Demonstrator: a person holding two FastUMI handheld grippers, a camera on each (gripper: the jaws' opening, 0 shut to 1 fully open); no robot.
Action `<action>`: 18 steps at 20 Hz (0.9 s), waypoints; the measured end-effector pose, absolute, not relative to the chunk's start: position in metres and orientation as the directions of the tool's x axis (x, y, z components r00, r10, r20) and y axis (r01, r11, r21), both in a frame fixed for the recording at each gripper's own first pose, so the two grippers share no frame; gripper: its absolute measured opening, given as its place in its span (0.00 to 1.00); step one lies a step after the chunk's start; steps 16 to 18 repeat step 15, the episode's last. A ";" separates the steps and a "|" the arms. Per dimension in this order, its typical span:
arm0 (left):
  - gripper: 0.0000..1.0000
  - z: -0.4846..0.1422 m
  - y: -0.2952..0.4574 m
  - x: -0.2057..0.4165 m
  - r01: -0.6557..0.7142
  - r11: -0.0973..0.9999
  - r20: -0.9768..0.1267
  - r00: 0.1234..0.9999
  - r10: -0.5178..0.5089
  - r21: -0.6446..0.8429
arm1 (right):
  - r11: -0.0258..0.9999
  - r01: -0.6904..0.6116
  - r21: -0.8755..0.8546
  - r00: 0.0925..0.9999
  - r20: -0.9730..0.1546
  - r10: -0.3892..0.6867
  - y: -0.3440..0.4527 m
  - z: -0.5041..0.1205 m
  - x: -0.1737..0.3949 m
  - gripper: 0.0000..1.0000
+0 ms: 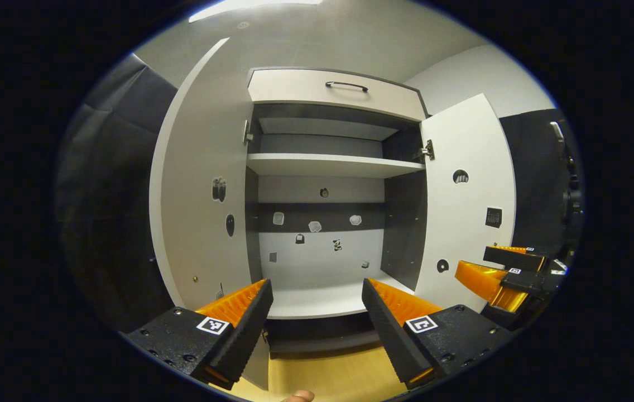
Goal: Open the right door of the double-door shoe cabinet with the right hand, and open the left door with the left hand.
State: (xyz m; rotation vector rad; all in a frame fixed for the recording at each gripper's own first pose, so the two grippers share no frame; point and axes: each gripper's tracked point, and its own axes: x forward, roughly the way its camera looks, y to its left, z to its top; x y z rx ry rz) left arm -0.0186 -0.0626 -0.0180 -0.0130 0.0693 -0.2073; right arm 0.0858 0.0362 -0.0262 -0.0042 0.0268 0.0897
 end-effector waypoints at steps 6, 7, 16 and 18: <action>0.99 -0.021 -0.068 -0.016 0.239 0.971 -0.074 0.968 -0.240 -0.025 | 0.999 -0.045 0.012 0.999 -0.021 0.045 0.034 -0.024 0.073 0.99; 0.99 -0.022 -0.068 -0.016 0.245 0.969 -0.073 0.967 -0.246 -0.020 | 0.999 -0.038 0.017 0.999 -0.020 0.038 0.034 -0.023 0.070 0.99; 0.99 -0.024 -0.098 -0.004 0.338 0.941 -0.063 0.940 -0.336 0.012 | 0.998 0.044 0.049 0.999 -0.019 -0.043 0.012 -0.022 0.056 0.99; 0.99 -0.024 -0.098 -0.004 0.338 0.941 -0.063 0.940 -0.336 0.012 | 0.998 0.044 0.049 0.999 -0.019 -0.043 0.012 -0.022 0.056 0.99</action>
